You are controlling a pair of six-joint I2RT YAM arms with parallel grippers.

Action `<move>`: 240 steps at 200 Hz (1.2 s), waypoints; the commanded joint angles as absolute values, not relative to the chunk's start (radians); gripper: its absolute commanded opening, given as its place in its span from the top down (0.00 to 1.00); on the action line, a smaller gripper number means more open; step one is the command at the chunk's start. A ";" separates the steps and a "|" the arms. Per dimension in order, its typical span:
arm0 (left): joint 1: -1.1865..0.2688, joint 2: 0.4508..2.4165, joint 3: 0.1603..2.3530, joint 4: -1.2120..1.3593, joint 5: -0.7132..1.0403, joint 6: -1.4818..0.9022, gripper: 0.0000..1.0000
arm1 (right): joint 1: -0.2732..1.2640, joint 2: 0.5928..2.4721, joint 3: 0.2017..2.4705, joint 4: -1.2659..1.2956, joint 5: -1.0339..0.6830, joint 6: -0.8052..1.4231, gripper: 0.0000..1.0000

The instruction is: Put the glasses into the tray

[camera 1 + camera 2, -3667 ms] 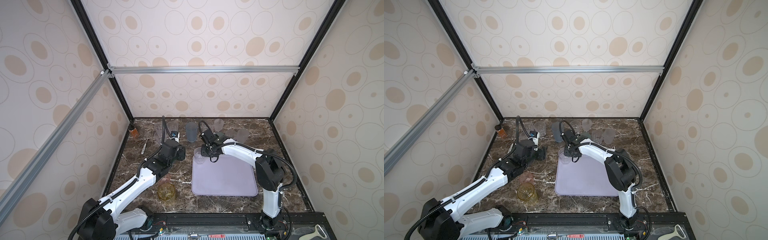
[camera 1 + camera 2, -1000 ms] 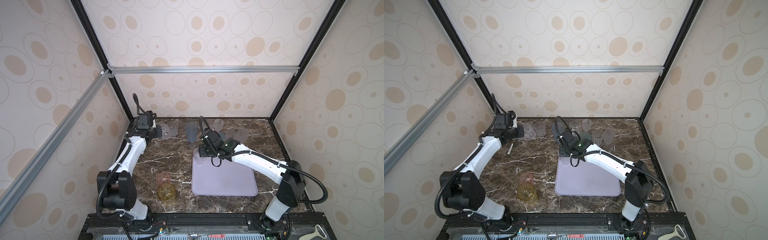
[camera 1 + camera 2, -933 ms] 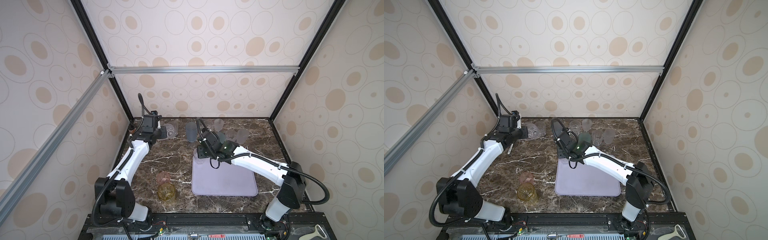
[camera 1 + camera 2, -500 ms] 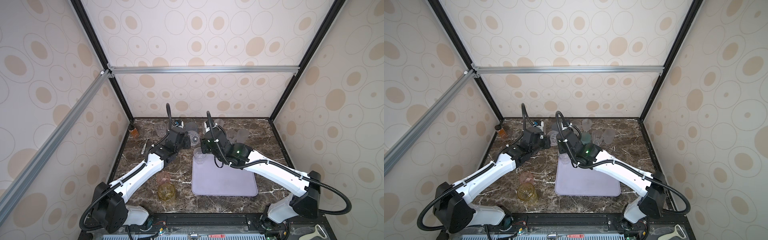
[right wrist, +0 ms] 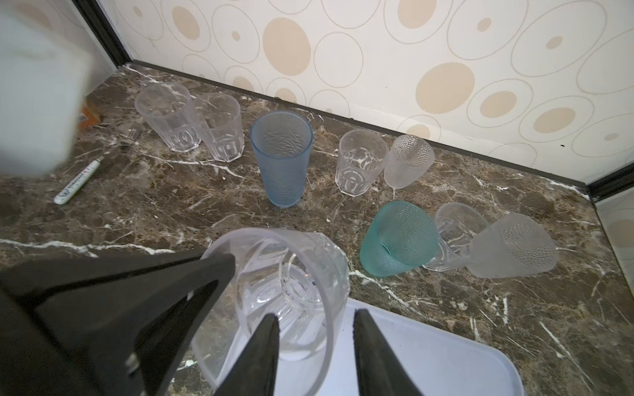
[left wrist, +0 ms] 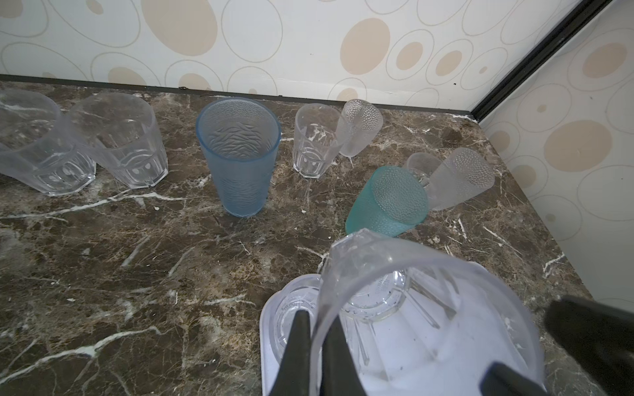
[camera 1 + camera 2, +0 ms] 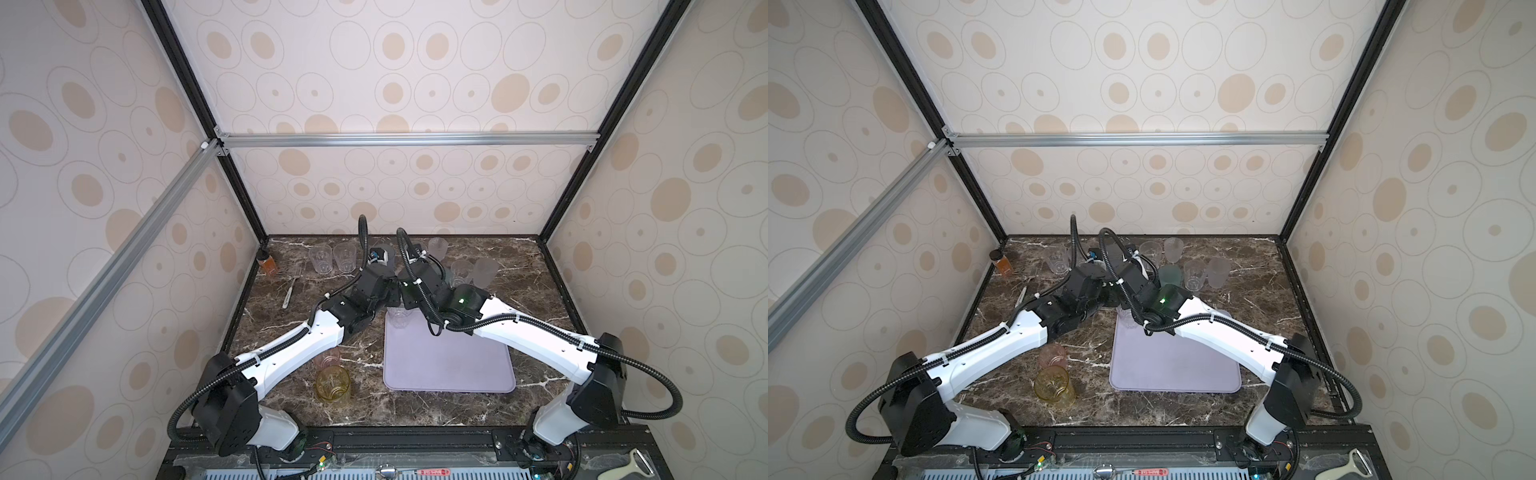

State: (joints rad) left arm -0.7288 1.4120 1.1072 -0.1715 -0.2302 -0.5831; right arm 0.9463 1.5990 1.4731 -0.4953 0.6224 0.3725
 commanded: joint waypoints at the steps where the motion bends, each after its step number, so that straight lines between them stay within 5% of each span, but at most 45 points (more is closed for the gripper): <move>1: -0.749 1.411 1.173 -0.131 -0.247 -0.624 1.00 | 0.933 1.613 1.478 -0.516 0.668 0.375 0.66; 66: -0.775 1.425 1.230 -0.146 -0.220 -0.630 1.00 | 0.907 1.636 1.464 -0.535 0.710 0.392 0.86; 104: -0.787 1.439 1.274 -0.137 -0.155 -0.643 0.84 | 0.879 1.623 1.460 -0.558 0.721 0.422 0.92; 170: -0.788 1.377 1.243 -0.071 -0.120 -0.638 0.71 | 0.803 1.564 1.421 -0.605 0.655 0.456 0.97; 240: -0.787 1.274 0.966 0.060 -0.345 -0.386 0.57 | 0.566 1.487 1.356 -0.862 0.156 0.509 0.96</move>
State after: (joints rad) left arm -0.7811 1.3006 1.0618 -0.0319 -0.2512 -0.4973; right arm 0.5892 1.5112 1.3666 -0.7265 0.3645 0.4808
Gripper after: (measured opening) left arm 0.424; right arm 0.073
